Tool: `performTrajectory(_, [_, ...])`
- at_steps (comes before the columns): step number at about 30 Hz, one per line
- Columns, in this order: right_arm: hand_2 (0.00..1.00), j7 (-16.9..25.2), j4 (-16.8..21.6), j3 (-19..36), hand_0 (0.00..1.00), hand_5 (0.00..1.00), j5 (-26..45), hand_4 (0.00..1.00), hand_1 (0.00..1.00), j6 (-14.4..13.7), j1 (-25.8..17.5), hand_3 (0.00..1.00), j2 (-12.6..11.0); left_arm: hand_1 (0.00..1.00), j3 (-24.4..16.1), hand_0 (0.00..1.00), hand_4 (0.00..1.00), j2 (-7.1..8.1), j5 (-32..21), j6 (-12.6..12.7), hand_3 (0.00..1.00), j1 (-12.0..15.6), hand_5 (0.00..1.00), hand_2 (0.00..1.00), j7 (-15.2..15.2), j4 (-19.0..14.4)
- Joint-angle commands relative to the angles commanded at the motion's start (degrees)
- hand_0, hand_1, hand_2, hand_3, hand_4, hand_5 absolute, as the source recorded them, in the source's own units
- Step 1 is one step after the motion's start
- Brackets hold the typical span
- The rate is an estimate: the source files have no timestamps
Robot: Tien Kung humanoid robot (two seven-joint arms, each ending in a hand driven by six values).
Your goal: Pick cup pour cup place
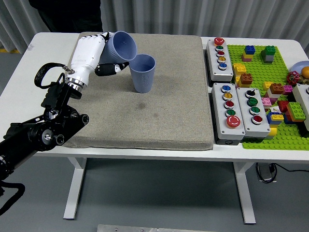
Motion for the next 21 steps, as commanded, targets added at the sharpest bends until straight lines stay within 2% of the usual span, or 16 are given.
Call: performTrajectory(21, [0.566,0.3,-0.1,-0.3,0.676,0.167,0.6,0.002,0.614,0.0,0.5,0.579,-0.2,0.416,4.0,0.444,0.786,0.74,6.3,-0.8,0.533,-3.5,0.275,0.485,4.0,1.6])
